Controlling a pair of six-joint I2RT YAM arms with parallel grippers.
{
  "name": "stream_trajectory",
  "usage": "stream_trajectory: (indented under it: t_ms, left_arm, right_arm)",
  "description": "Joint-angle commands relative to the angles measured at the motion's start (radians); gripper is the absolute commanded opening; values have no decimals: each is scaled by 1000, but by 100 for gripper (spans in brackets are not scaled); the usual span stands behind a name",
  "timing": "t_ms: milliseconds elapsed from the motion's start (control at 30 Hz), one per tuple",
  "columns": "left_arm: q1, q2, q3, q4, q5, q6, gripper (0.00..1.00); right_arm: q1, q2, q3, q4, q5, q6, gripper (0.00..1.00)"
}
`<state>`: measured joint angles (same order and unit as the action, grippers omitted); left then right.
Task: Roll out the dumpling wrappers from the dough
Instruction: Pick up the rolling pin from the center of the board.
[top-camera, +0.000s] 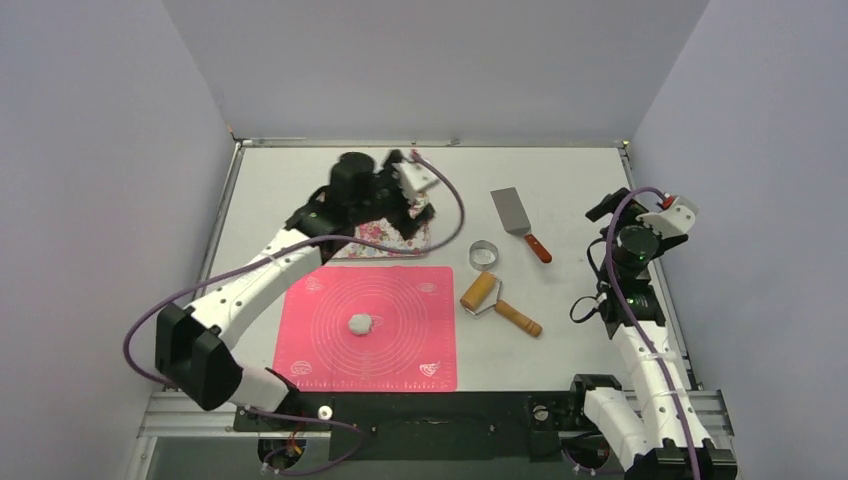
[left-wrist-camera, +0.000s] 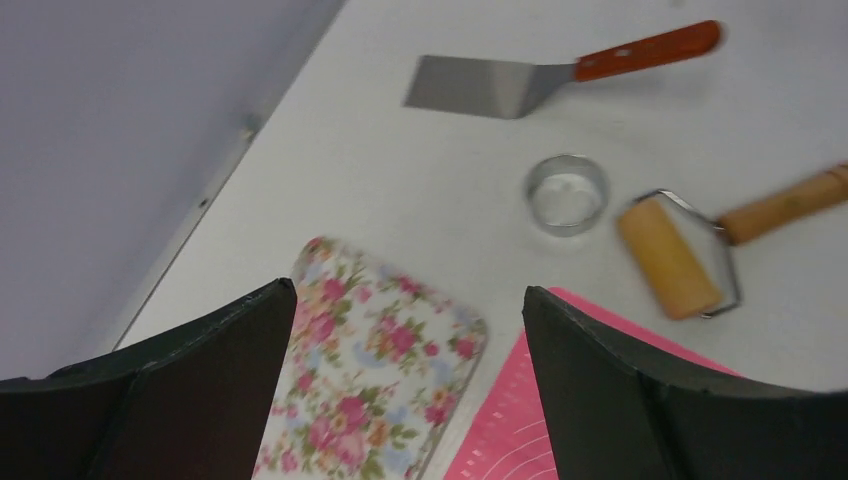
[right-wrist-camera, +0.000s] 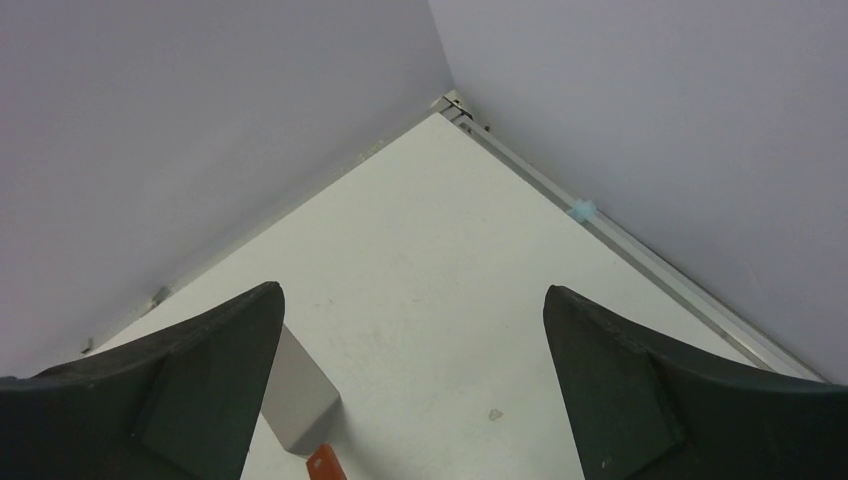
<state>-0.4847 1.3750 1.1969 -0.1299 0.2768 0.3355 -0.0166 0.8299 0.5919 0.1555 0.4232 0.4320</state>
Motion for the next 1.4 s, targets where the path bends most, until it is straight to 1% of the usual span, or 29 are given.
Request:
stream_trajectory:
  t_ms: [0, 33, 67, 100, 133, 167, 267, 300, 333, 367, 467, 533, 600, 633, 700, 800, 900, 1000, 1067, 1167, 1233, 1267, 1300, 1333, 1367]
  left_arm:
    - [-275, 174, 229, -433, 83, 199, 81]
    - [-309, 248, 263, -457, 88, 223, 81]
    - [-375, 283, 339, -503, 90, 237, 79]
    - [-406, 358, 378, -526, 100, 266, 79]
    - [-457, 397, 452, -556, 104, 279, 77]
    - [-500, 471, 484, -569, 121, 309, 77]
    - [-558, 609, 632, -620, 138, 404, 78]
    - [-583, 680, 663, -635, 125, 422, 78]
    - [-593, 742, 728, -670, 100, 464, 78]
    - [-614, 769, 779, -689, 84, 484, 78]
    - [-647, 873, 837, -681, 4, 553, 79]
    - [-652, 929, 893, -685, -27, 571, 81]
    - [-651, 991, 983, -735, -28, 580, 82]
    - [-651, 1011, 1052, -789, -25, 592, 82]
    - [-653, 1064, 1133, -889, 2, 620, 82]
    - [-662, 1091, 1136, -931, 4, 642, 80]
    - [-671, 1087, 1072, -934, -21, 676, 77]
    - [-680, 1086, 1043, -950, -41, 683, 75]
    - [-682, 1088, 1026, -933, -55, 669, 74]
    - [-685, 1098, 1007, -851, -97, 622, 69]
    - [-692, 1108, 1003, -815, -129, 609, 64]
    - [-695, 1110, 995, -794, -139, 608, 58]
    - [-704, 1112, 987, -785, -161, 612, 56]
    - [-708, 1113, 974, -774, -172, 616, 46]
    - [-718, 1113, 968, -770, -195, 628, 40]
  right_arm:
    - [-15, -4, 117, -165, -96, 13, 100]
    - [-22, 2, 155, -227, -108, 15, 100]
    - [-26, 13, 173, -254, -114, 23, 100]
    - [-41, 20, 212, -310, -129, 29, 100]
    - [-51, 34, 234, -336, -140, 43, 100]
    - [-83, 45, 268, -375, -172, 51, 100]
    - [-200, 51, 304, -403, -282, 95, 100]
    - [-223, 47, 303, -406, -333, 113, 100]
    - [-255, 44, 298, -407, -354, 119, 99]
    - [-264, 37, 295, -406, -382, 126, 99]
    - [-273, 32, 277, -402, -413, 116, 98]
    - [-273, 36, 272, -401, -433, 119, 98]
    - [-273, 43, 274, -397, -468, 121, 97]
    - [-273, 50, 278, -397, -478, 122, 96]
    - [-273, 56, 284, -394, -497, 124, 95]
    - [-272, 54, 284, -384, -512, 128, 94]
    - [-272, 47, 274, -374, -515, 131, 94]
    - [-272, 49, 270, -365, -521, 135, 94]
    - [-272, 50, 268, -358, -529, 139, 94]
    - [-272, 51, 263, -352, -537, 142, 94]
    - [-272, 50, 263, -351, -538, 142, 94]
    - [-272, 45, 263, -351, -539, 142, 93]
    - [-272, 44, 263, -352, -541, 142, 93]
    - [-272, 39, 263, -352, -541, 142, 93]
    - [-272, 38, 263, -353, -542, 141, 93]
